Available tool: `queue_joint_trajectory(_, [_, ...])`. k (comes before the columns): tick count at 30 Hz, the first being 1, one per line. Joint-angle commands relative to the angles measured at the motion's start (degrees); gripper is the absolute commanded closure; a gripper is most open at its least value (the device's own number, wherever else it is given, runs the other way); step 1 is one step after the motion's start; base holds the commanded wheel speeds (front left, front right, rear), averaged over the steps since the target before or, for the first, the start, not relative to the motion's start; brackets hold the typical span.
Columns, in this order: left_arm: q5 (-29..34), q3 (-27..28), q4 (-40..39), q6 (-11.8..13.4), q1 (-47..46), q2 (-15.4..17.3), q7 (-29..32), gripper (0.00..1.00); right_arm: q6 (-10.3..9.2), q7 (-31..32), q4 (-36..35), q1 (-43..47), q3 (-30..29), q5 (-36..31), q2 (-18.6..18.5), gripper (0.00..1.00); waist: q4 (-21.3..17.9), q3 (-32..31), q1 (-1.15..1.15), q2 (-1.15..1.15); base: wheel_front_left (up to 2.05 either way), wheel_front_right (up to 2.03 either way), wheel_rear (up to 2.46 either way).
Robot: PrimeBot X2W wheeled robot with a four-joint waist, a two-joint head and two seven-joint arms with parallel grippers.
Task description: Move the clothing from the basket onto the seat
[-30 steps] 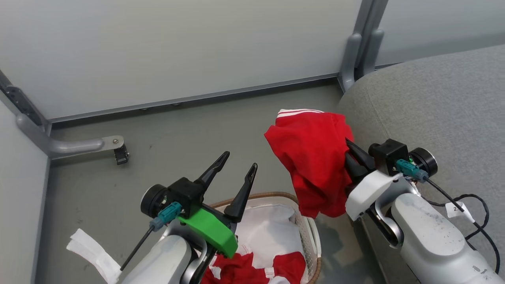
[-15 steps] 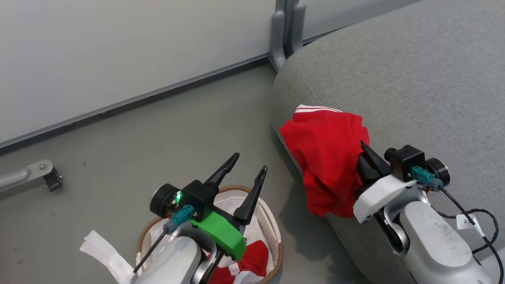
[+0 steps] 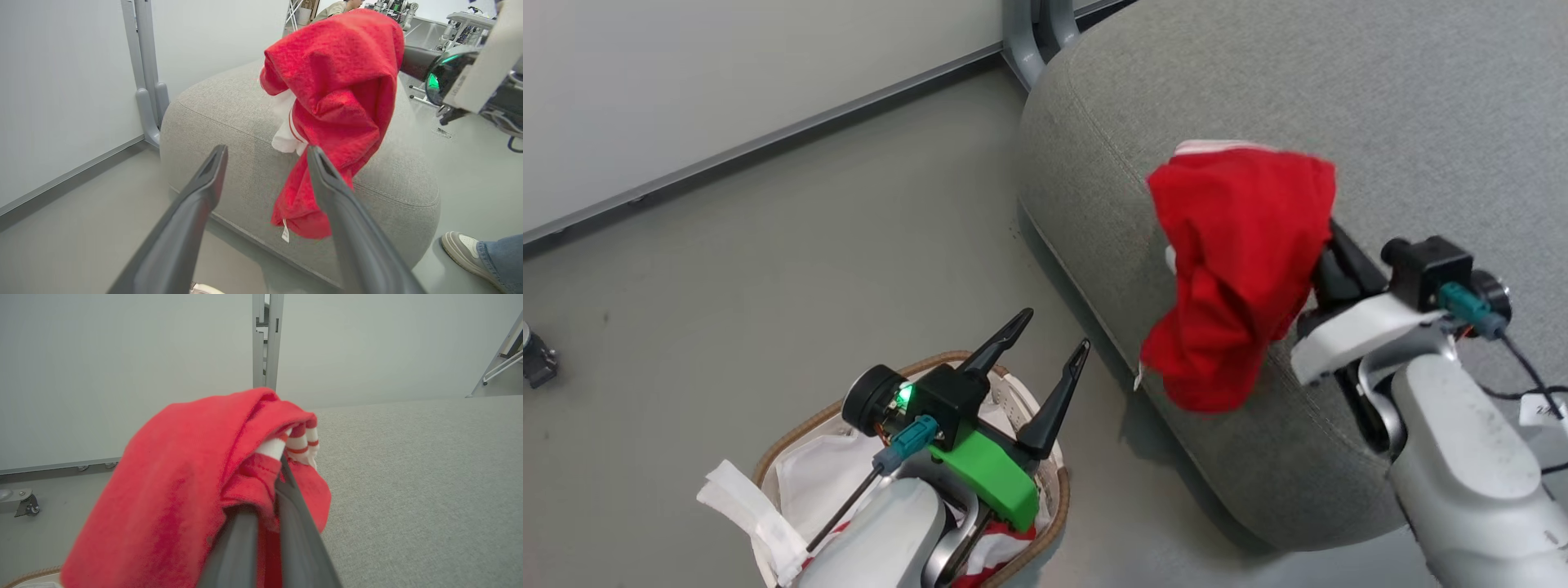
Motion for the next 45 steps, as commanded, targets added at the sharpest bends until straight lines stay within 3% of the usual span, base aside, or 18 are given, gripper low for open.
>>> queue_joint_trajectory(1, [-0.2,-0.2,-0.1,-0.2,-1.1,0.7,-0.2,0.00,-0.06,-0.1,-0.5,-2.4,-1.3,-0.3,-0.7,1.00,2.1,2.0,-0.01,0.00,0.00,0.00,0.00])
queue_joint_trajectory(7, [-0.7,-1.0,-0.7,-0.2,-2.9,1.3,-0.2,0.00,-0.06,-0.1,1.2,-12.8,-6.8,-0.4,-5.1,1.00,6.5,5.0,-0.01,0.00,0.00,0.00,0.00])
queue_joint_trajectory(18, [0.0,-4.0,-1.5,-0.2,-6.3,1.4,-0.2,0.00,-0.07,0.3,14.7,-29.3,-14.1,-3.7,-20.9,1.00,16.3,11.4,-0.01,0.00,0.00,0.00,0.00])
queue_joint_trajectory(24, [0.3,-4.1,-2.2,-0.2,-7.2,1.5,-0.1,0.00,-0.07,0.8,23.9,-30.7,-17.7,-7.3,-22.3,1.00,19.3,14.7,-0.01,0.00,0.00,0.00,0.00])
queue_joint_trajectory(36, [0.8,-2.0,-3.0,-0.2,-7.1,1.5,-0.1,0.00,-0.07,0.0,35.8,-28.1,-21.3,-11.8,-18.5,1.00,19.4,17.9,-0.01,0.00,0.00,0.00,0.00])
queue_joint_trajectory(37, [0.9,-1.8,-2.9,-0.2,-7.1,1.5,-0.1,0.00,-0.07,-0.1,35.9,-28.1,-21.6,-12.1,-18.4,0.96,19.3,17.9,-0.01,0.00,0.00,0.00,0.00])
queue_joint_trajectory(39, [1.0,-1.3,-2.8,-0.2,-7.0,1.6,-0.1,0.00,-0.07,-0.1,35.6,-27.9,-22.7,-12.8,-18.0,0.59,18.8,17.5,-0.01,0.00,0.00,0.00,0.00])
queue_joint_trajectory(40, [1.1,-1.0,-2.7,-0.2,-6.9,1.7,-0.1,0.00,-0.07,-0.1,34.9,-27.4,-23.2,-13.1,-17.8,0.13,18.6,17.2,-0.01,0.00,0.00,0.00,0.00])
queue_joint_trajectory(41, [1.2,-0.7,-2.6,-0.2,-6.8,1.8,-0.1,0.00,-0.07,-0.2,34.1,-26.7,-23.7,-13.7,-17.8,0.00,18.3,16.8,-0.01,0.00,0.00,0.00,0.00])
queue_joint_trajectory(45, [1.5,0.6,-2.5,-0.2,-6.1,1.5,-0.1,0.00,-0.07,-0.2,31.4,-24.2,-25.2,-15.2,-17.1,0.00,17.5,15.1,-0.01,0.00,0.00,0.00,0.00])
